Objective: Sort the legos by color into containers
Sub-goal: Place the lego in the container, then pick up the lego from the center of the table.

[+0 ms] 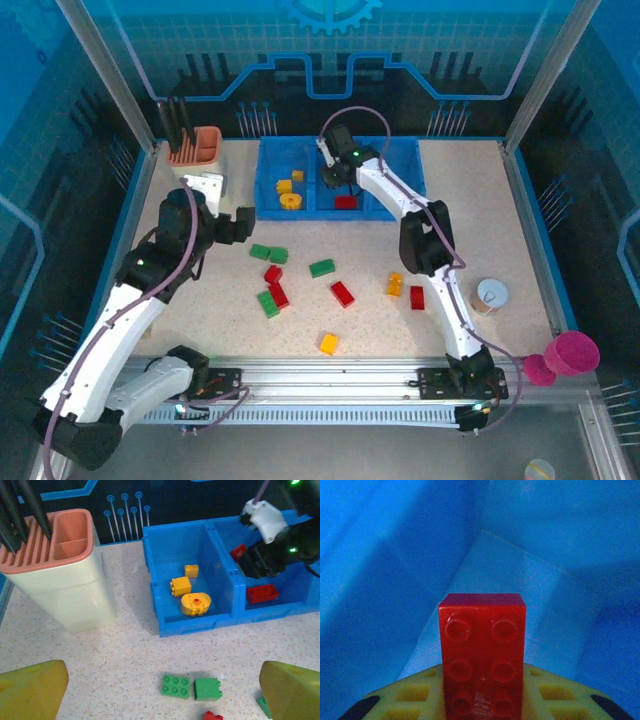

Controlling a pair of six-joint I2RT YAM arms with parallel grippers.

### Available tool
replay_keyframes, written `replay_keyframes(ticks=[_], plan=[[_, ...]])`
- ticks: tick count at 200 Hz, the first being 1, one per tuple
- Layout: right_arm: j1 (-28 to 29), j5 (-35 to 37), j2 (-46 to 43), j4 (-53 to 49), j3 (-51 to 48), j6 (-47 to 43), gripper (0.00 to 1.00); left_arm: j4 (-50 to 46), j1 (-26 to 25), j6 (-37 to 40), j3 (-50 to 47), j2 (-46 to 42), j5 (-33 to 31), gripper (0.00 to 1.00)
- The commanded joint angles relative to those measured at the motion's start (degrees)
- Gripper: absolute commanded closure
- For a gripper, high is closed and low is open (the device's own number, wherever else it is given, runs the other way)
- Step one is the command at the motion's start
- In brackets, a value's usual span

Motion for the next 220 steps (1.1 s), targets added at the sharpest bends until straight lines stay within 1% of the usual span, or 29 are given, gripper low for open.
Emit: replay_keyframes(ticks=[1,34,55,71,86,110,121,144,160,171,189,220], plan=[[0.16,0.58,3.12,-2.88,5.76,-0.06,0.65,-1.57,0.13,1.63,-1.51,-0.79,4.1,0.01],[-0.15,-0.85,3.87,-3.38,7.23,0.37,0.61,0.24,0.13,1.98,-2.95,-2.56,6.21,0.01],[-0.15,-1.15,3.31,-3.77,7.22,0.52,0.55,1.38,0.13,1.95,-3.65,-3.78,6.34,0.01],[-0.02,-0.83,2.11,-4.17,6.67,0.31,0.51,1.85,0.14,1.95,-4.2,-4.08,6.34,0.01],[0.23,-0.45,-0.48,-3.51,4.18,0.15,0.48,2.32,0.13,1.94,-4.91,-4.01,6.39,0.01],[0.75,0.74,-6.6,-2.13,-2.44,-0.24,0.47,2.53,0.13,2.03,-4.83,-3.43,7.19,0.01],[0.92,0.96,-10.08,-1.16,-6.97,-0.09,0.47,2.56,0.13,2.19,-4.69,-3.37,7.52,0.01],[1.93,0.11,-19.24,1.52,-18.16,0.13,0.45,3.11,0.13,2.47,-5.04,-3.36,7.48,0.01],[3.21,-1.6,-25.35,3.35,-26.32,0.17,0.41,3.71,0.22,2.81,-5.16,-3.23,7.33,0.01],[4.48,-1.33,-29.17,4.29,-31.47,0.77,0.39,3.51,0.3,2.99,-4.88,-3.11,7.22,0.01],[6.59,-1.48,-34.35,4.2,-38.57,2.56,0.38,3.04,0.48,3.17,-4.97,-3.43,7.06,0.01],[9.82,-1.7,-40.56,1.47,-47.58,5.09,0.37,3.06,0.57,2.82,-5.75,-3.97,8.32,0.01]])
